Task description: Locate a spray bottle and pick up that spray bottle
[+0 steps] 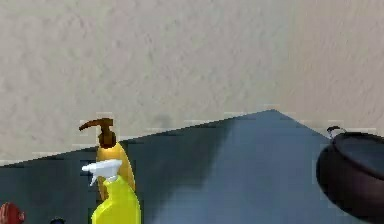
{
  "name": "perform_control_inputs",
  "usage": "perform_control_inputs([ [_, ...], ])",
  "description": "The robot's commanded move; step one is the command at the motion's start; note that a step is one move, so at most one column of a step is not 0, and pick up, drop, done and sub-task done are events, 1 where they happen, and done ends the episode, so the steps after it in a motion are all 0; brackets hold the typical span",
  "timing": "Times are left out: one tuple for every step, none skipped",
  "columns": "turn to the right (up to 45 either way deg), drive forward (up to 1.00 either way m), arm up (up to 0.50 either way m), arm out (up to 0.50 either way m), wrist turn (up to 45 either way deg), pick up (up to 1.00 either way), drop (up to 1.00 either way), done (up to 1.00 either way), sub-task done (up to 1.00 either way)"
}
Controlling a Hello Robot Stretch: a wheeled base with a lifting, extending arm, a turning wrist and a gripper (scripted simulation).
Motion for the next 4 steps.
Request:
perform_control_inputs([
  [-45.0,0.00,0.00,0.00,0.0,0.00,0.00,0.00,0.00],
  [-45.0,0.00,0.00,0.00,0.0,0.00,0.00,0.00,0.00],
  [-18.0,0.00,0.00,0.00,0.0,0.00,0.00,0.00,0.00],
  [0.0,0.00,0.50,0.00,0.0,0.00,0.00,0.00,0.00],
])
